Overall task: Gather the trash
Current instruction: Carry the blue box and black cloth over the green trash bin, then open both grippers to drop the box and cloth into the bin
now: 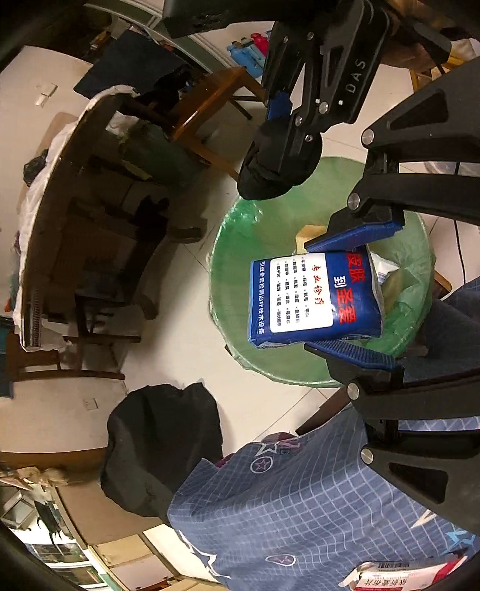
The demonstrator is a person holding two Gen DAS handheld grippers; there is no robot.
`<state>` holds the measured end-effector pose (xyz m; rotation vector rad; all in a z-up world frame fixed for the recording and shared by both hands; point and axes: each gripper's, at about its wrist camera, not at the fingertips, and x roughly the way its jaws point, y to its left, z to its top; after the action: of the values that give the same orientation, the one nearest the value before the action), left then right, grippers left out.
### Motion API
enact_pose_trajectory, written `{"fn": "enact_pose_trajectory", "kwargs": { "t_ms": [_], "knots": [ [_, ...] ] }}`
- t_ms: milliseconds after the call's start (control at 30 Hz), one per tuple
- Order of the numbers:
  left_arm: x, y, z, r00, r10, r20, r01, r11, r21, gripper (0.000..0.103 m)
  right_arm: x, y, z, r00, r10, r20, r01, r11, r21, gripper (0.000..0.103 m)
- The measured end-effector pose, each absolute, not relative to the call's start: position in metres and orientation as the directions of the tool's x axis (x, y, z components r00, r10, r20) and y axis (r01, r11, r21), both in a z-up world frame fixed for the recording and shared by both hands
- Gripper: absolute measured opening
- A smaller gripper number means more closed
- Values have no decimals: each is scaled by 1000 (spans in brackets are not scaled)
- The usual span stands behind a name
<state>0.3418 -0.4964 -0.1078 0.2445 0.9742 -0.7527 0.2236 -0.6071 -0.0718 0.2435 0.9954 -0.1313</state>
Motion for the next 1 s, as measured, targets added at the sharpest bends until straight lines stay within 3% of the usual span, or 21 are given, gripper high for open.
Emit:
{"fn": "enact_pose_trajectory", "kwargs": {
  "t_ms": [700,767,867,1000],
  "knots": [
    [351,-500,-122,345,-446,-826,668,735,-118,49,222,-616,-73,548,-6,-836,220,966,138,38],
    [355,-500,-124,346,-443,-827,662,740,-119,52,221,-617,-72,552,-3,-834,220,965,143,38],
    [358,-500,-125,347,-437,-830,657,745,-118,60,220,-619,-70,563,0,-826,223,963,152,46],
    [362,-500,-125,356,-428,-831,648,753,-110,66,218,-623,-68,572,0,-820,229,960,159,46]
  ]
}}
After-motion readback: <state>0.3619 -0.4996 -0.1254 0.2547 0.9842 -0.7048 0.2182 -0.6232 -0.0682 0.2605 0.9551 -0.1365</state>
